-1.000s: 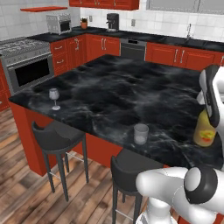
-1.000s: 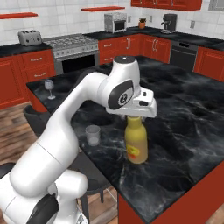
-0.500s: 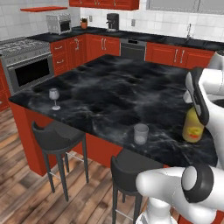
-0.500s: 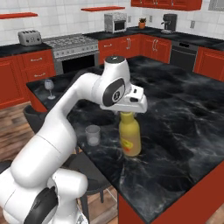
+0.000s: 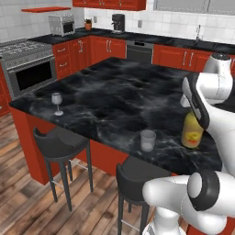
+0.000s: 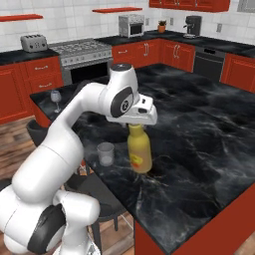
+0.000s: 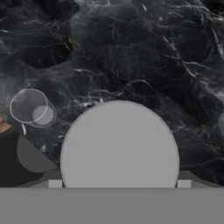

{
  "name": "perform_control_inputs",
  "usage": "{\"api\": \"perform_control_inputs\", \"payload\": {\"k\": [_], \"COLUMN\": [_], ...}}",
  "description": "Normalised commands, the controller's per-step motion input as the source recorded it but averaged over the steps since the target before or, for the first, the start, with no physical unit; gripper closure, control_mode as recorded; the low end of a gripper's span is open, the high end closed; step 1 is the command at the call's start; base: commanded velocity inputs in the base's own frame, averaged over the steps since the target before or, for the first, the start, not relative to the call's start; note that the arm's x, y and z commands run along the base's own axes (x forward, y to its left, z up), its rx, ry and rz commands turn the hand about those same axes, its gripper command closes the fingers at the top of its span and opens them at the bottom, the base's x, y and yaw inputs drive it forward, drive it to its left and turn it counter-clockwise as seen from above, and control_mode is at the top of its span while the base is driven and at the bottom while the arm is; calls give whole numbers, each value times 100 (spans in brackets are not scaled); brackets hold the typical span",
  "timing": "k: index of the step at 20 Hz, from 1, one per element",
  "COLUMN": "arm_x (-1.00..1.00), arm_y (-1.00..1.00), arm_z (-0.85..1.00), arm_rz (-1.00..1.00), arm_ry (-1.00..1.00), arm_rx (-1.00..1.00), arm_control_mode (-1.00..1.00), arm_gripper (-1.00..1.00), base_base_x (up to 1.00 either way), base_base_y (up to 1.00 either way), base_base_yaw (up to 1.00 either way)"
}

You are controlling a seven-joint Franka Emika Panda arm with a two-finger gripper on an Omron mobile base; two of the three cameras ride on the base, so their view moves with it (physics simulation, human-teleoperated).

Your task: There is a wine glass and glass cup on the dining counter. Place the wine bottle next to the wine glass and the juice bottle next to the glass cup.

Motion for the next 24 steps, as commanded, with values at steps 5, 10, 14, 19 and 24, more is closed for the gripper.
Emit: {"api": "perform_control_inputs", "payload": {"k": [5, 10, 14, 19, 24], "arm_x": [17, 4, 0, 10, 19], "arm_y": [35, 29, 24, 13, 5], "arm_z": [-5, -6, -11, -20, -24], "arm_rz": [0, 1, 1, 1, 0], "arm_ry": [0, 0, 0, 0, 0], "arm_rx": [2, 5, 8, 5, 0], "arm_control_mode": [-100, -100, -100, -100, -100], "arm_gripper": [100, 100, 100, 100, 100], "base_base_x": [0, 0, 0, 0, 0], "base_base_y": [0, 0, 0, 0, 0], "base_base_yaw": [0, 0, 0, 0, 0]}}
